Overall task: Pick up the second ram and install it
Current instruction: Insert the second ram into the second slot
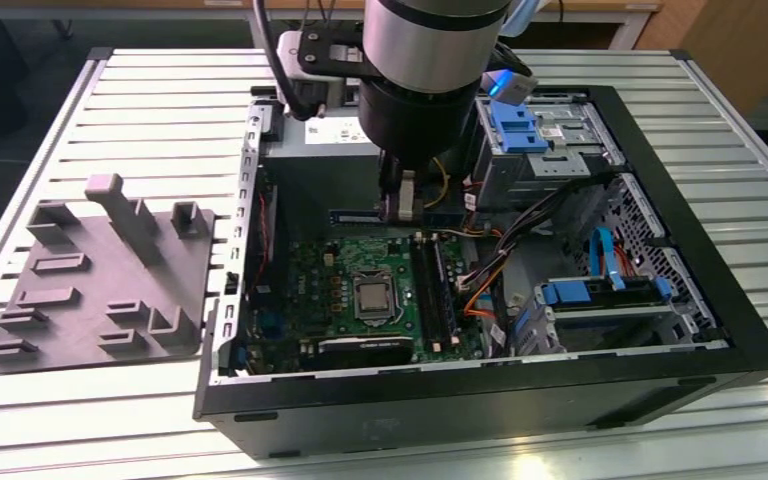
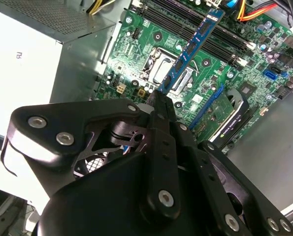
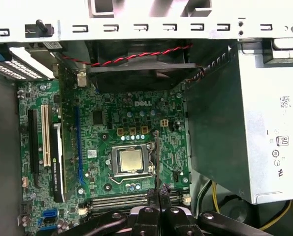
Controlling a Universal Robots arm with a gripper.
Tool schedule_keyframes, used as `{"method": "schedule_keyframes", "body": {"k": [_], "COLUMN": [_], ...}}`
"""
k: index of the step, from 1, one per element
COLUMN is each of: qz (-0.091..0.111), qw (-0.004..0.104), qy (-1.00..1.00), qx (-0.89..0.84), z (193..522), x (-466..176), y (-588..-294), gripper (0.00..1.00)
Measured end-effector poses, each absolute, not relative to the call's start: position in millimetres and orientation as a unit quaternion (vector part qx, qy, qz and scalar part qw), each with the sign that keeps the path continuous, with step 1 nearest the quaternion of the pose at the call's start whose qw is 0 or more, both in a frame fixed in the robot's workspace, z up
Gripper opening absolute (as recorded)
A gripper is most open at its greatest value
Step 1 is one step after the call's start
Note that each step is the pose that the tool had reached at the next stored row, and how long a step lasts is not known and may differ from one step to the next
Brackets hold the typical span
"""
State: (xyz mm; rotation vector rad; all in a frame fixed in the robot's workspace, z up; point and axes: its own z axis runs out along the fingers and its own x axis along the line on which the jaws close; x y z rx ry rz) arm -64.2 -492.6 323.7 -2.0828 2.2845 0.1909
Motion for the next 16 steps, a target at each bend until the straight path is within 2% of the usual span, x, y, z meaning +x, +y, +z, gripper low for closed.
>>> {"method": "schedule_keyframes", "body": {"k": [16], "qz": [0.061], "qw": [0.023], "qy": [0.743], "qx": [-0.666], "z": [323.7], "x": [-63.9], "y": [-492.6], "gripper": [0.12]}}
